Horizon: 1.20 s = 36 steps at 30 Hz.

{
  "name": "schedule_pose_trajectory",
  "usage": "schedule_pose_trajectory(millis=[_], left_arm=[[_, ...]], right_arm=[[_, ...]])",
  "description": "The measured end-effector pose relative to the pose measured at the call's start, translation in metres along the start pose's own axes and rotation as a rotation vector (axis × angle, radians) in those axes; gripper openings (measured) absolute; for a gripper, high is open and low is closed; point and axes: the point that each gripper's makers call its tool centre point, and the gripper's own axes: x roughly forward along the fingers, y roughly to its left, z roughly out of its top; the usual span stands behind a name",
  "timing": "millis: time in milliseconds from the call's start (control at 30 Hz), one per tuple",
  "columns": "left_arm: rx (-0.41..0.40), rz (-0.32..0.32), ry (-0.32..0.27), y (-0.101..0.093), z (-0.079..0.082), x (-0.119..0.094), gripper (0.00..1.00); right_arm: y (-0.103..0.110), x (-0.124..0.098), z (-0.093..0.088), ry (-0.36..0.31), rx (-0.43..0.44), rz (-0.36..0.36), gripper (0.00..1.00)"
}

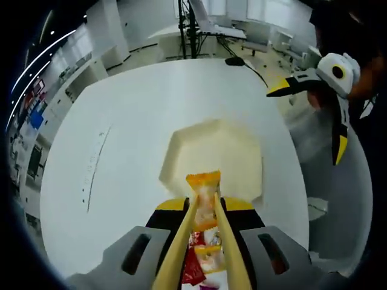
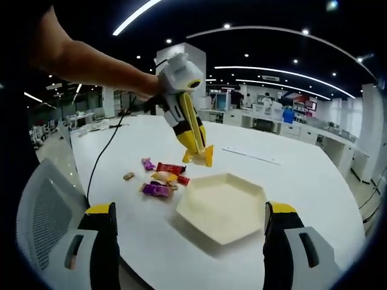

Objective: Place the target food into the container with the food tongs after gripping and lifting it, then release it inside without dropping or visibly crushing the food.

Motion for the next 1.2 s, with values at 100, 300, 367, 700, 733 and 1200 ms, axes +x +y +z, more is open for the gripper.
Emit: schedule_pose_trajectory(millis=[100,300,367,700,733,1200], left_arm=[[-0.007,-0.012,-0.004,0.003,0.008,0.007,0.17],[-0.021,-0.002,0.014,0.002,0.017,0.024,0.19],[-0.022,0.000,0.011,0.001,0.019,0.031,0.20],[0.000,-0.028,-0.024,-0.014,0.017,0.037,0.22],[-0.005,-0.023,-0.038,-0.013,0.020,0.035,0.22],[-0.046,0.046,-0.169,-0.011,0.006,-0.008,0.23]], right_arm=[[0.000,0.000,0.000,-0.001,0.005,0.000,1.00],[0.000,0.001,0.000,-0.001,0.012,0.003,1.00],[0.001,0.001,0.000,-0.001,0.016,0.006,1.00],[0.001,0.001,0.000,-0.001,0.019,0.007,1.00],[0.002,0.002,0.000,0.002,0.018,0.012,1.00],[0.001,0.002,0.001,-0.003,-0.006,0.007,1.00]])
